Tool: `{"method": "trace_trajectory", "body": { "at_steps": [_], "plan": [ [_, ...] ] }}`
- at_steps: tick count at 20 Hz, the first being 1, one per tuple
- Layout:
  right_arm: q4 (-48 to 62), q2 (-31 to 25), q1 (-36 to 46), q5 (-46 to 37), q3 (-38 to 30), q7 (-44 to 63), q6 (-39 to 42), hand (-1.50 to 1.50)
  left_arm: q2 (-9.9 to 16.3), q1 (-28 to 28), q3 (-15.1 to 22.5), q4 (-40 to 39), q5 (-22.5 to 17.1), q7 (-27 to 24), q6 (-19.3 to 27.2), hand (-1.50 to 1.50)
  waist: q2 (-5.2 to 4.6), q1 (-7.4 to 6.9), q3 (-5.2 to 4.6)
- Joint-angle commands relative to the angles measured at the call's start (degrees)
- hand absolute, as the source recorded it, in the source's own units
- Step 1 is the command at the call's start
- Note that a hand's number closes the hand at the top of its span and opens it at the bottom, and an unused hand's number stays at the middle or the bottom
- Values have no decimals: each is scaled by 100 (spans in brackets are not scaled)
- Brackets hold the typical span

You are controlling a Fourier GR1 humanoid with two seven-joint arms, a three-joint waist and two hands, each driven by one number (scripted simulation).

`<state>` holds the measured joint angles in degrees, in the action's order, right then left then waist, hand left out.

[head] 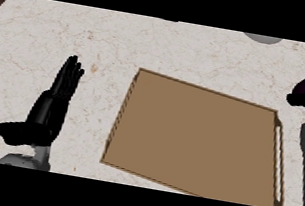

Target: Pick the eggplant from the tray and place it in the pot

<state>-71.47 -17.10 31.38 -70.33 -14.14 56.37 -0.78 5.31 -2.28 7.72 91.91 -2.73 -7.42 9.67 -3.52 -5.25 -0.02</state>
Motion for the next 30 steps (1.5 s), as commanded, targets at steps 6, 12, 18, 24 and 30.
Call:
{"method": "trace_trajectory", "body": {
  "at_steps": [6, 12, 18, 24, 30],
  "plan": [
    [1648, -1247, 1741, -1543, -441, 1261, -135, 150, -123, -343, 315, -154, 116, 18, -133, 0, -84, -467, -15],
    [2636, -1560, 2318, -2309, -704, 1791, -179, 150, -140, -360, 353, -107, 116, 143, -133, 0, -21, -481, 7],
    [3309, -1662, 2705, -2866, -996, 2208, -373, 150, -136, -341, 245, -220, 126, 121, -54, 0, 24, -347, 12],
    [3778, -1664, 2831, -3254, -1302, 2458, -652, 150, -120, -311, 121, -169, 115, 191, 47, 0, 131, -131, 18],
    [4136, -1851, 2931, -3501, -1634, 2424, -709, 150, -188, -58, 125, -259, 109, 28, 77, 0, 180, 36, 13]
  ]
}}
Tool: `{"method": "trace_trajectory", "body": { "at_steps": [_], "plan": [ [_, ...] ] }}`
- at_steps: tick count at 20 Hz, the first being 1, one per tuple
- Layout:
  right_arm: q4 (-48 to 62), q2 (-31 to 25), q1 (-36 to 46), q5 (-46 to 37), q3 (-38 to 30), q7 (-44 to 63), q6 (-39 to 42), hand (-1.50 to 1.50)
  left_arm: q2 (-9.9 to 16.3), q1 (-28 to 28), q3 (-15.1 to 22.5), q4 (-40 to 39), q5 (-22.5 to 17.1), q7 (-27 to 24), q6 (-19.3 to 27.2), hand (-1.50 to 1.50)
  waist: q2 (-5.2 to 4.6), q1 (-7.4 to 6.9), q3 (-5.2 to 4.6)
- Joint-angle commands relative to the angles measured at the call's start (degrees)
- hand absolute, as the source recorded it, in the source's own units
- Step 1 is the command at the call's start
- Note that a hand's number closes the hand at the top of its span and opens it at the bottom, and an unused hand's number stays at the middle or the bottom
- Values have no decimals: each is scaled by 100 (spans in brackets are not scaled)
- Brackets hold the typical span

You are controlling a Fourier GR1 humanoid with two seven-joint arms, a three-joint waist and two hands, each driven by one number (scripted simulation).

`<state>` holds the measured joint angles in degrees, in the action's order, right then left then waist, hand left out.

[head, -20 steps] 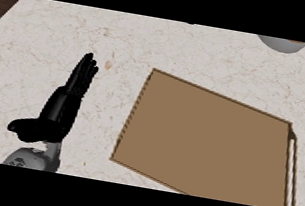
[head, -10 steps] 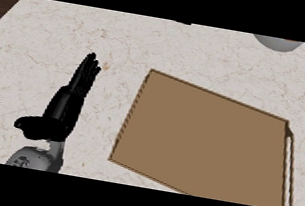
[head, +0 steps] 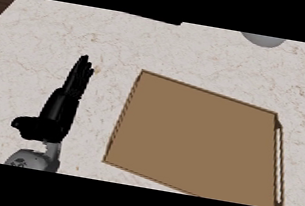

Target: Pick the eggplant from the tray and place it in the pot

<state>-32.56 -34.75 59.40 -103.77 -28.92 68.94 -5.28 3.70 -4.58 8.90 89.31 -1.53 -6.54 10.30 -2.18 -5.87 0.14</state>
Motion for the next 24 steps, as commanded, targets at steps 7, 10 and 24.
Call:
{"method": "trace_trajectory", "body": {
  "at_steps": [7, 10, 24],
  "plan": [
    [365, -87, -238, 127, -767, 616, -900, 150, 101, 8, -292, -42, -108, 76, 33, 0, 123, 361, 0],
    [428, 75, -526, 292, -1078, 632, -1252, 150, -89, 216, -135, 114, -4, -11, 196, 0, 140, 368, 3],
    [900, 97, -1241, 1500, -2698, 34, -1734, -150, 66, 419, -199, 168, -80, -44, -31, 0, 147, 430, 4]
  ]
}}
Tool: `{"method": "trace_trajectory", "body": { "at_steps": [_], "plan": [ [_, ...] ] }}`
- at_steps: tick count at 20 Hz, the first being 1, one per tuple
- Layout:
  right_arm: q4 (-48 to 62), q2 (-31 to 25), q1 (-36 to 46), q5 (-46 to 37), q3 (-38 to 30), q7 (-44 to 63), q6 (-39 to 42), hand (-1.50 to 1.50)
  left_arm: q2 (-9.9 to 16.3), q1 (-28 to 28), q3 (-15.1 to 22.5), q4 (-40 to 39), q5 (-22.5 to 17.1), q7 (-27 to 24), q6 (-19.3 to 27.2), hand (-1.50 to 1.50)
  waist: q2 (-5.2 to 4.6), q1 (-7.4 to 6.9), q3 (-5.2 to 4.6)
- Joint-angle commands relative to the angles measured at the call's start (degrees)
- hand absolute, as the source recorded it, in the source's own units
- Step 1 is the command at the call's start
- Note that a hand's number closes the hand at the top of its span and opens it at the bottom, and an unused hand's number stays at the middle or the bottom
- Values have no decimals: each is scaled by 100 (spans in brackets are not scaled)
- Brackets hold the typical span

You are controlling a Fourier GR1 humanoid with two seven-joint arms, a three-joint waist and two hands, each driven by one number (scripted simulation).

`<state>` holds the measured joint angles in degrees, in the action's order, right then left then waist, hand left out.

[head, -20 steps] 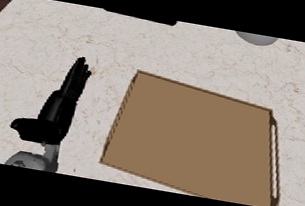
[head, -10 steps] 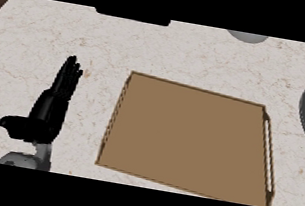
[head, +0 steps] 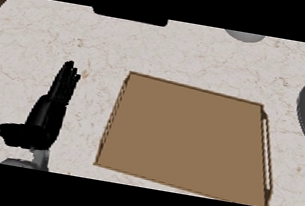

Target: Pick the eggplant from the tray and place it in the pot

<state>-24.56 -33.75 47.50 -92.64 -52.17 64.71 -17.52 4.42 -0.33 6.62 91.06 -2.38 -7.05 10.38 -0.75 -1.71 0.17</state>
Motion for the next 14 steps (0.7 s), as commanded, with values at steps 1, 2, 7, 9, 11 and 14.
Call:
{"method": "trace_trajectory", "body": {
  "at_steps": [1, 2, 7, 9, 11, 14],
  "plan": [
    [-29, 209, -124, 504, -372, 153, -869, -150, 158, 24, -137, 137, -149, 112, -165, 0, 28, 31, -2],
    [-164, 383, -137, 458, -324, 96, -1331, -150, 102, 107, -58, 193, -17, 128, -32, 0, 20, -9, 1],
    [-1104, 524, -206, 425, -253, -659, -2989, -150, 24, -86, -39, -10, 93, 102, 76, 0, 36, 60, 0],
    [-1389, 603, -266, 513, -301, -856, -3662, -150, -45, 16, -40, -38, -2, -22, 29, 0, 26, 47, 0],
    [-1598, 750, -283, 628, -348, -906, -4042, -150, 6, -159, -109, 21, -8, 153, 53, 0, 50, 96, -4],
    [-1928, 1004, -435, 840, -512, -904, -4654, -150, -1, 90, -71, -106, 15, -146, -17, 0, 61, 119, -11]
  ]
}}
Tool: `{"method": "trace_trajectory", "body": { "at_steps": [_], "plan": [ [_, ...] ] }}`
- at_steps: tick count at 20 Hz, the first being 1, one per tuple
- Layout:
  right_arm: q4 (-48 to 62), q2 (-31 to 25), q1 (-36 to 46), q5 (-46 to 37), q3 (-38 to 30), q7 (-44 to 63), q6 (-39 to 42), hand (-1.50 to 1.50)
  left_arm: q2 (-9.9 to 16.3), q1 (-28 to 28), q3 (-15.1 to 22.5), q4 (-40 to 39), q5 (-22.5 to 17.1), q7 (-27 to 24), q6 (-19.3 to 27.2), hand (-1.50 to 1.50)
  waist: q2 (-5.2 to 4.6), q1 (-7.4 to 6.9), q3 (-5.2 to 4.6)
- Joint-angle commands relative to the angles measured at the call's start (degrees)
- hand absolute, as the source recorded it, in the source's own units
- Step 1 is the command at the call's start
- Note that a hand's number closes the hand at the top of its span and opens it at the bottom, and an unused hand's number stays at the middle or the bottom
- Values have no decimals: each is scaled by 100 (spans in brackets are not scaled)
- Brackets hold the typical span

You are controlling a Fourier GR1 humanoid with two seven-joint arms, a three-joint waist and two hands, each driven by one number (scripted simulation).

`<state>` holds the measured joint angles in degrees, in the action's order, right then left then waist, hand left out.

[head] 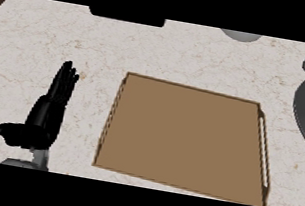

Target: Pick the eggplant from the tray and place it in the pot

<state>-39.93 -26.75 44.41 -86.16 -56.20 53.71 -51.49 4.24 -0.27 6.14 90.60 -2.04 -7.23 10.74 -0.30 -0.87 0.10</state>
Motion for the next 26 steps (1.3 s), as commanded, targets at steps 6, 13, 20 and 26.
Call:
{"method": "trace_trajectory", "body": {
  "at_steps": [6, 13, 20, 26],
  "plan": [
    [-1377, 681, -720, 580, -37, -157, -1379, -150, -173, -172, 3, -208, 75, 129, 158, 0, 53, 154, -14],
    [-3195, 1320, -1995, 1233, 333, -476, -1097, -150, -21, 283, 27, 268, 122, 90, 28, 0, 58, 142, -14],
    [-5245, 2517, -3120, 1054, 575, -192, -682, -150, 164, -130, -385, -90, -142, 120, -249, 0, 47, 140, -14],
    [-5832, 2627, -3611, 1123, 462, -109, -1038, -150, -33, 115, -121, 73, 204, -13, -56, 0, 40, 119, -11]
  ]
}}
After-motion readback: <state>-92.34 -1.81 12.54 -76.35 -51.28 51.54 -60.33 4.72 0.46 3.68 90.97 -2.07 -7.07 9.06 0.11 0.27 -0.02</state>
